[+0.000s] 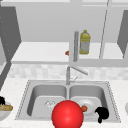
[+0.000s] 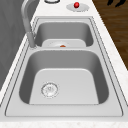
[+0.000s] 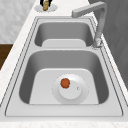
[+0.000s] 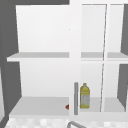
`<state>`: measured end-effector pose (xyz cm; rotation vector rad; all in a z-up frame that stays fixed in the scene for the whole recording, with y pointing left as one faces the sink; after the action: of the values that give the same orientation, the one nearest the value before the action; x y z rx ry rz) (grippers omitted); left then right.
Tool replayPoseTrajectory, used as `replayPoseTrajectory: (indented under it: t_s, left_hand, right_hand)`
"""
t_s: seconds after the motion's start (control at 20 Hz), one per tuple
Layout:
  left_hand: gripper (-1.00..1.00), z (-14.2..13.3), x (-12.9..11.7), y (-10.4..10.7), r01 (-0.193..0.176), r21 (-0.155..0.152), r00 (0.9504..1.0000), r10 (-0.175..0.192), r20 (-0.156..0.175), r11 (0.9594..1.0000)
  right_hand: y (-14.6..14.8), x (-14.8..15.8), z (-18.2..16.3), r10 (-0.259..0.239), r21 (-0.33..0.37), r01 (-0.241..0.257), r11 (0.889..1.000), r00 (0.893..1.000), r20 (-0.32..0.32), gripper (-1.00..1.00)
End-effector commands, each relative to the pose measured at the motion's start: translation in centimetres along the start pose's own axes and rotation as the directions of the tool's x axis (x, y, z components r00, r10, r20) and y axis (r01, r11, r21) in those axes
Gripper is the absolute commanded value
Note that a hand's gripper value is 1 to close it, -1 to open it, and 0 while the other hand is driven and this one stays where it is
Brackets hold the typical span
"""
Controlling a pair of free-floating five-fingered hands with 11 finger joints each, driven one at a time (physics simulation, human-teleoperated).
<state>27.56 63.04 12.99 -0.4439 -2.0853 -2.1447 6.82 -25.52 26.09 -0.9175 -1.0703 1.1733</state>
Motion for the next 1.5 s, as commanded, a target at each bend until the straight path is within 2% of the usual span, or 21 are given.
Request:
replayPoseTrajectory:
  t_s: [0.0, 0.4, 0.6, 0.65, 0.75, 0.95, 1.3, 1.45]
  left_hand:
    - [1.00, -2.4, 0.0, 1.1, -0.003, -0.030, 0.9999, 0.003, 0.010, 0.9995]
    - [1.00, -7.4, -0.2, 2.6, 0.012, -0.040, 0.9999, -0.012, -0.002, 0.9991]
    - [1.00, -9.4, -0.1, 3.7, 0.000, -0.051, 1.0000, 0.000, 0.004, 0.9987]
    - [1.00, -9.2, -0.4, 3.8, -0.010, -0.027, 0.9999, 0.010, -0.013, 0.9996]
    - [1.00, -10.6, -0.1, 4.3, -0.007, -0.038, 0.9999, 0.006, -0.016, 0.9993]
    - [1.00, -12.2, -0.1, 5.2, -0.006, -0.036, 0.9999, 0.005, -0.017, 0.9994]
    - [1.00, -15.0, 0.1, 7.3, 0.021, -0.030, 0.9996, -0.022, -0.018, 0.9993]
    - [1.00, -16.2, -0.4, 8.1, 0.019, -0.024, 0.9997, -0.019, -0.014, 0.9995]
  right_hand:
    - [0.0, 0.0, 0.0, 0.000, 0.000, 0.000, 1.000, 1.000, 0.000, 0.00]
    - [0.0, 0.0, 0.0, 0.000, 0.000, 0.000, 1.000, 1.000, 0.000, 0.00]
    - [0.0, 0.0, 0.0, 0.000, 0.000, 0.000, 1.000, 1.000, 0.000, 0.00]
    - [0.0, 0.0, 0.0, 0.000, 0.000, 0.000, 1.000, 1.000, 0.000, 0.00]
    - [0.0, 0.0, 0.0, 0.000, 0.000, 0.000, 1.000, 1.000, 0.000, 0.00]
    - [0.0, 0.0, 0.0, 0.000, 0.000, 0.000, 1.000, 1.000, 0.000, 0.00]
    - [0.0, 0.0, 0.0, 0.000, 0.000, 0.000, 1.000, 1.000, 0.000, 0.00]
    - [0.0, 0.0, 0.0, 0.000, 0.000, 0.000, 1.000, 1.000, 0.000, 0.00]
